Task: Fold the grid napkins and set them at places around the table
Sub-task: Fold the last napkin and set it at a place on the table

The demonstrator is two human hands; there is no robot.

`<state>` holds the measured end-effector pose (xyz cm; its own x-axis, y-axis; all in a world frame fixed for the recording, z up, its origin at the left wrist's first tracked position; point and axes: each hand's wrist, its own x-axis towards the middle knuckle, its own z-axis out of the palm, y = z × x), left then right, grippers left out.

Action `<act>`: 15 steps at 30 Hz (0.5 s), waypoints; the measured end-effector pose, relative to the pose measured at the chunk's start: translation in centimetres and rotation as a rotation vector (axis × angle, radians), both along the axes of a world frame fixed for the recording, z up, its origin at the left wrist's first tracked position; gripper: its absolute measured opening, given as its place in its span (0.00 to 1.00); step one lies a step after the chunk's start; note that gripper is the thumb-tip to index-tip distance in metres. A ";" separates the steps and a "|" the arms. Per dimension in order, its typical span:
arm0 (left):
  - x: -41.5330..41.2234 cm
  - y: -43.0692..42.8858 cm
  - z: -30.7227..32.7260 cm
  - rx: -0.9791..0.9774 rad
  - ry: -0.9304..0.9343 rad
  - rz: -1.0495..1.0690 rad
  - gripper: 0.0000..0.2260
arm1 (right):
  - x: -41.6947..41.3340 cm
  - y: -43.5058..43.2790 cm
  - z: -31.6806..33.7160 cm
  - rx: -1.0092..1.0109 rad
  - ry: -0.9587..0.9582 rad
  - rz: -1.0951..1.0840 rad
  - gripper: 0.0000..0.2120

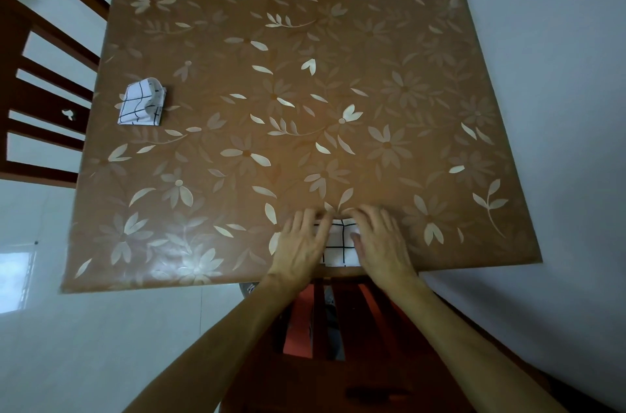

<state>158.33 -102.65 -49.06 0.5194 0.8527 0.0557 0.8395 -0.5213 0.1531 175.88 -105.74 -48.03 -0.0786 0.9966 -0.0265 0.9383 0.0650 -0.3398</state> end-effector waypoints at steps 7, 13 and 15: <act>-1.2 -2.1 -1.3 -0.045 0.096 -0.124 0.28 | -0.1 -2.0 -2.7 -0.058 -0.144 0.226 0.27; -1.1 -2.1 -1.3 -0.158 0.172 -0.074 0.26 | 0.2 -1.0 -3.0 -0.166 -0.219 0.252 0.28; -1.2 -2.4 -1.2 -0.189 0.205 -0.080 0.26 | 0.5 -1.3 -3.1 -0.177 -0.234 0.266 0.28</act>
